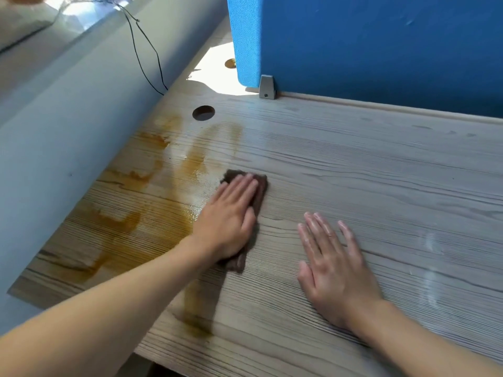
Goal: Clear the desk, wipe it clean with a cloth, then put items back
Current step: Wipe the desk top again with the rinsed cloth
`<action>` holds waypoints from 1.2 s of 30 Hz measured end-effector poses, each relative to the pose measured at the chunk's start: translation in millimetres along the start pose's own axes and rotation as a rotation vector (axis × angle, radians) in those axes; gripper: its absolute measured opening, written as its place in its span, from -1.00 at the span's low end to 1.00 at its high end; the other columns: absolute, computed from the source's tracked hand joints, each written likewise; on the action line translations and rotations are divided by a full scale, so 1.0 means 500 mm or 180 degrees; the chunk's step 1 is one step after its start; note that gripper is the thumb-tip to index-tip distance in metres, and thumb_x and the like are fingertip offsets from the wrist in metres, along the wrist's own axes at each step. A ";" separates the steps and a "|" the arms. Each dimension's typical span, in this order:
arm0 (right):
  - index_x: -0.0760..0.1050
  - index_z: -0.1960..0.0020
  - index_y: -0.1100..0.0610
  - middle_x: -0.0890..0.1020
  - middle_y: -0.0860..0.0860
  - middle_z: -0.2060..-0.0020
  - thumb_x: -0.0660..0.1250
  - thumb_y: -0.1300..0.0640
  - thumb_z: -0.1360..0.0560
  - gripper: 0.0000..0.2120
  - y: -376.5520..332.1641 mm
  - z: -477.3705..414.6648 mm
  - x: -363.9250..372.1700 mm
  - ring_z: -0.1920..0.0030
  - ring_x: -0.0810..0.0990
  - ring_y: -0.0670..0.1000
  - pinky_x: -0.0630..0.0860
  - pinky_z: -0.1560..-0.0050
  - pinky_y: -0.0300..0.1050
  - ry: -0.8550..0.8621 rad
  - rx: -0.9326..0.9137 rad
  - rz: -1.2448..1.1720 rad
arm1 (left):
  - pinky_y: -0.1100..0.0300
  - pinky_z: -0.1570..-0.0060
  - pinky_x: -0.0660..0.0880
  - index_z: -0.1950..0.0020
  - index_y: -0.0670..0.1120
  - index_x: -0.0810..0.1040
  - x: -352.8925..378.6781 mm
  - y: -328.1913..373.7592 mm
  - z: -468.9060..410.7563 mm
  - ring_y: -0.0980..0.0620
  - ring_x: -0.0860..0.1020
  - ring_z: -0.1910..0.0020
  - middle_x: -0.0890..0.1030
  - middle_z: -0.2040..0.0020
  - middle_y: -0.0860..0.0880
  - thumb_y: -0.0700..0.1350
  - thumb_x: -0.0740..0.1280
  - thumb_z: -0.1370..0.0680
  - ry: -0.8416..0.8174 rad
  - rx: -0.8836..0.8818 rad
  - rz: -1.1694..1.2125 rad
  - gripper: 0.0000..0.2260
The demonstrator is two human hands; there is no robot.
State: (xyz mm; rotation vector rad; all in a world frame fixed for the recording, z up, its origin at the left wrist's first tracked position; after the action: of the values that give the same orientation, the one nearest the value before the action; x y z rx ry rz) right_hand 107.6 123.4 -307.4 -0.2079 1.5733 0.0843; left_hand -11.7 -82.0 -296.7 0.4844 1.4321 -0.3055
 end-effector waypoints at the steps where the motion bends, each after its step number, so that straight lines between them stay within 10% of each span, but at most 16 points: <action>1: 0.31 -0.52 0.21 0.29 0.13 -0.53 0.06 -0.09 -0.53 -0.36 0.000 0.001 0.000 -0.56 0.21 0.08 0.23 -0.46 0.29 -0.0023 0.0002 -0.0006 | 0.10 -0.57 -0.15 -0.64 -0.01 -0.03 0.004 -0.003 -0.019 0.14 -0.15 -0.60 -0.06 -0.63 0.04 0.12 -0.16 -0.59 0.0010 -0.0343 -0.0003 -0.40; 13: 0.36 -0.50 0.20 0.32 0.13 -0.52 0.07 -0.09 -0.49 -0.35 -0.003 -0.003 -0.002 -0.54 0.24 0.08 0.26 -0.44 0.30 0.0011 0.0047 -0.0056 | 0.08 -0.57 -0.07 -0.63 -0.04 0.08 0.001 0.042 0.150 0.09 -0.05 -0.61 0.05 -0.63 0.02 0.06 0.04 -0.64 -0.0253 0.1389 -0.0102 -0.44; 21: 0.36 -0.50 0.20 0.33 0.14 -0.51 0.05 -0.08 -0.50 -0.35 0.001 -0.004 0.002 -0.54 0.26 0.07 0.23 -0.46 0.28 0.0067 0.0049 0.0011 | 0.11 -0.57 -0.20 -0.63 -0.01 -0.05 0.005 0.003 0.012 0.16 -0.20 -0.59 -0.08 -0.63 0.04 0.14 -0.22 -0.57 0.0029 -0.0245 -0.0072 -0.37; 29: 0.34 -0.51 0.20 0.32 0.14 -0.52 0.03 -0.08 -0.51 -0.35 -0.001 -0.004 0.002 -0.54 0.26 0.08 0.19 -0.48 0.27 0.0057 0.0070 0.0061 | 0.03 -0.58 -0.05 -0.63 -0.06 0.04 0.004 0.055 0.229 0.06 -0.07 -0.61 0.01 -0.64 0.00 0.05 0.06 -0.65 -0.0382 0.1576 -0.0075 -0.44; 36: 0.21 -0.57 0.17 0.21 0.10 -0.57 -0.06 -0.11 -0.55 -0.34 0.002 -0.003 0.005 -0.58 0.14 0.05 0.05 -0.54 0.22 -0.0043 0.0078 0.0082 | 0.07 -0.58 -0.11 -0.63 0.01 -0.02 0.010 -0.020 0.059 0.15 -0.13 -0.60 -0.03 -0.63 0.06 0.11 -0.14 -0.60 -0.0018 -0.0283 -0.0148 -0.41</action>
State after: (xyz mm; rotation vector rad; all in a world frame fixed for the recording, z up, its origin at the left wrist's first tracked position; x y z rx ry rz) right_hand 106.1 124.2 -309.9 -0.1676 1.5631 0.0864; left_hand 9.8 -105.1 -300.9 0.3781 1.4464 -0.2789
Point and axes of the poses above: each hand's wrist, its own z-axis away from the middle knuckle, its own x-axis out of the palm, y = z × x, the point moved 1 cm from there along -z, towards the middle knuckle
